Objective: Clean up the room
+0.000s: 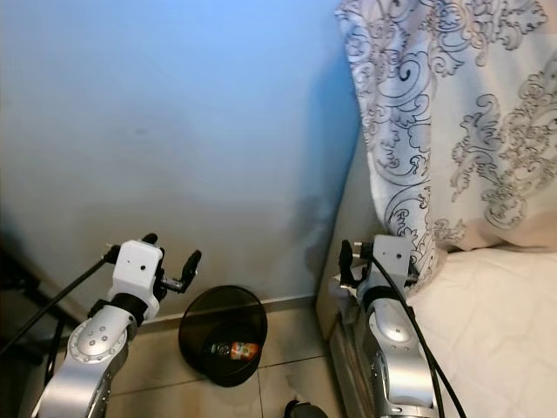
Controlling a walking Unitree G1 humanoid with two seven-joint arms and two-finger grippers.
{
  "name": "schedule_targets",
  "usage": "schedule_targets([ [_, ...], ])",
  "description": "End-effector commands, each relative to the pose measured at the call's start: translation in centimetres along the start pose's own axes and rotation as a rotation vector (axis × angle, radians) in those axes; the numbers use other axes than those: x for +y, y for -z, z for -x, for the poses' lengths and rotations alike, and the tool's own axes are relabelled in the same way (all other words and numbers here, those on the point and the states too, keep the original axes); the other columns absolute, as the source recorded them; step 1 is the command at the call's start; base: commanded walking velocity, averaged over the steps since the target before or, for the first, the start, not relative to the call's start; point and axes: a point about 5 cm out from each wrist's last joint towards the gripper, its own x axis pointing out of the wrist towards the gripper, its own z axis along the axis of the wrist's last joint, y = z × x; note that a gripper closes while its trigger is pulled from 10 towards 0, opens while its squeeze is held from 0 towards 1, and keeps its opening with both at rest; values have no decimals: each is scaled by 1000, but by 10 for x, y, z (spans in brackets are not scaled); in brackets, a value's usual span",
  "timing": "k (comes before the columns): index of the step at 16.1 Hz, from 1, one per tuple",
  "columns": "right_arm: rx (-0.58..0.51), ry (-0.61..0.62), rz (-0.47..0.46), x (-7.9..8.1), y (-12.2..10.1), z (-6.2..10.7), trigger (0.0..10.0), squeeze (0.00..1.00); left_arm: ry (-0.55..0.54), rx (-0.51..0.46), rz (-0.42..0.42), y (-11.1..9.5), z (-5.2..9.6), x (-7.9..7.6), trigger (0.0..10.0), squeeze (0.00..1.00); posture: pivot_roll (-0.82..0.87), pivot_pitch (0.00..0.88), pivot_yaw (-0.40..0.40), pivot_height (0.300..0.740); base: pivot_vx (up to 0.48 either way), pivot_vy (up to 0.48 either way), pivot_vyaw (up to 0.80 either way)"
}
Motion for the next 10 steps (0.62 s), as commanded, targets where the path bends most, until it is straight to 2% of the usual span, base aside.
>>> schedule_targets([
  [1,12,-16,12,0,-1,3,10000,1000,-12,9,-13,0,2,4,10000,0,35,0,38,740,0,0,-750],
  [2,30,-158,45,13,0,5,10000,1000,4,17,-24,1,3,3,10000,0,35,0,38,740,0,0,-738],
  [3,97,-357,104,29,6,10,10000,1000,28,25,-41,2,4,4,10000,0,42,0,44,740,0,0,-738],
  [4,147,-572,138,40,10,21,10000,1000,101,44,-74,4,7,3,10000,0,47,0,48,740,0,0,-719],
  [5,155,-701,141,42,7,29,10000,1000,169,60,-99,6,10,3,10000,0,47,0,48,740,0,0,-700],
  [7,169,-784,142,35,3,35,10000,1000,235,69,-108,5,15,5,10000,0,54,0,46,740,0,0,-687],
  [10,215,-820,194,8,1,45,10000,1000,280,71,-99,3,20,12,10000,0,57,0,53,740,0,0,-656],
])
